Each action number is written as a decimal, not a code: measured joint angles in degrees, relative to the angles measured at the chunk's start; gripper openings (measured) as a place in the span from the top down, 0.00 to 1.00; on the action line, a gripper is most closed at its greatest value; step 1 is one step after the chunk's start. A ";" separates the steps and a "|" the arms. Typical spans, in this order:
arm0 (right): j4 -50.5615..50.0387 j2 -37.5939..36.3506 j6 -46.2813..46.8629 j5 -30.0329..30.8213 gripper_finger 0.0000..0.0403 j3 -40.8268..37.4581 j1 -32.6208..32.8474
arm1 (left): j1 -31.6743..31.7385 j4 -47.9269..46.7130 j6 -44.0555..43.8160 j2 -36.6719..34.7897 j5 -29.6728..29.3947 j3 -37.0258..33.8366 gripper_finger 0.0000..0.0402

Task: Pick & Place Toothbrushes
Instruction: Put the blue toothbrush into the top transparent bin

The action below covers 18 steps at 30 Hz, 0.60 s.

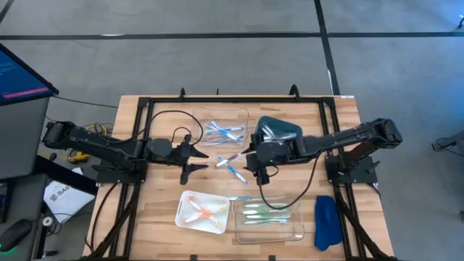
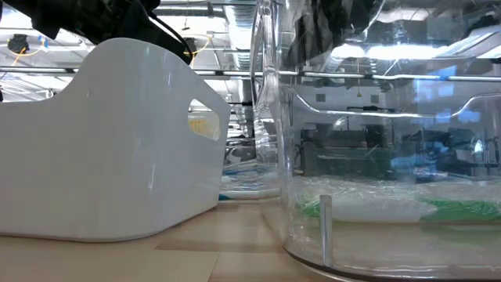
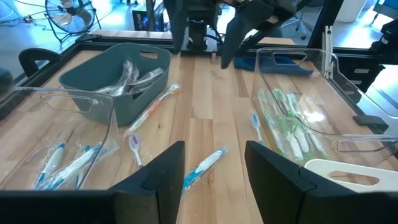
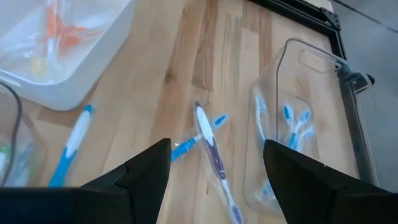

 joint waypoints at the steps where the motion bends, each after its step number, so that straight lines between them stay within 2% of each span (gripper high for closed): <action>1: 0.20 0.00 0.47 -0.02 0.38 0.00 0.24 | -0.01 0.00 0.00 0.00 0.15 -0.01 0.59; 18: 1.50 0.00 5.31 -0.21 0.38 0.00 0.94 | 0.00 0.02 -1.03 0.00 0.46 0.01 0.59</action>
